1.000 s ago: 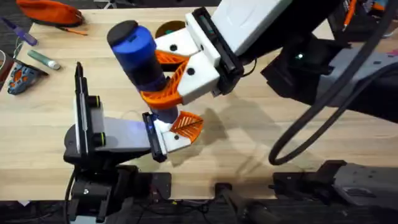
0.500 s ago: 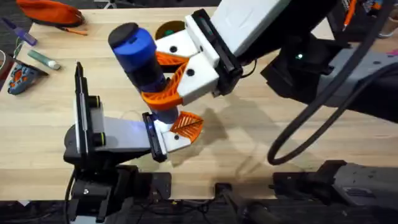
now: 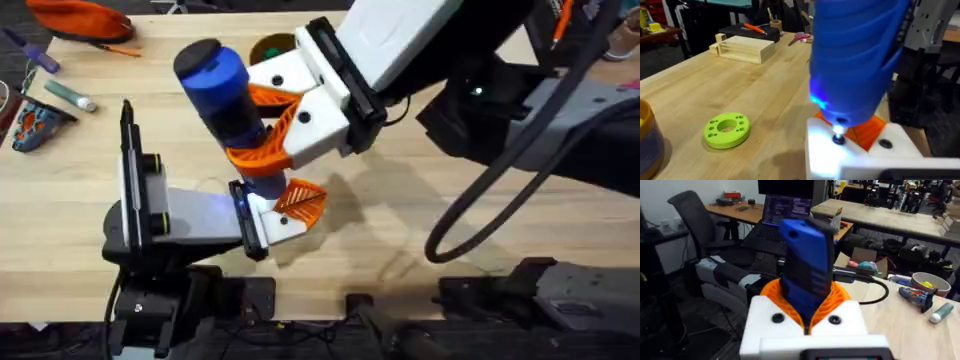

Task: Pick up the gripper from the table and insert it into the empty holder that is missing its gripper. Then pick up a screw, insert it into the mounting hole, and use the screwdriver to tighten it. Finally, clean up the table by picking up the vegetable and placing it into the bucket.

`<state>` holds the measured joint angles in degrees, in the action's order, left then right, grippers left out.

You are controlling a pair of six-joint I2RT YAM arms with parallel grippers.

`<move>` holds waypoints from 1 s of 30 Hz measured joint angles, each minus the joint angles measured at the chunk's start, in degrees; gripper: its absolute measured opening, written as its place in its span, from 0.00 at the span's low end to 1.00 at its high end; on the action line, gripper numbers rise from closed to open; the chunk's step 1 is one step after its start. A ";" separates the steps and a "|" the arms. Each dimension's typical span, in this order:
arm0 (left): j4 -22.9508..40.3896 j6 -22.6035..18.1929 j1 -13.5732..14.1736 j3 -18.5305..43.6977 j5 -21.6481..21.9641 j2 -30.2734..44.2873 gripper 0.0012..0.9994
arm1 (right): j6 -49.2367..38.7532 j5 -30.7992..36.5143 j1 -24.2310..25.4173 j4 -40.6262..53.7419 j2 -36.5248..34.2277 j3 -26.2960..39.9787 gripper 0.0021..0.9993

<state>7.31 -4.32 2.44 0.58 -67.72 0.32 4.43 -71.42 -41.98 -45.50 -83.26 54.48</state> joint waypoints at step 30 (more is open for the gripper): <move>-0.07 -0.02 0.00 0.00 0.44 0.00 0.01 | 9.59 1.15 6.26 14.63 -0.75 11.28 0.02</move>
<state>7.25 -4.34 2.44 0.58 -67.29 0.32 14.02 -70.27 -35.72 -30.86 -84.01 65.76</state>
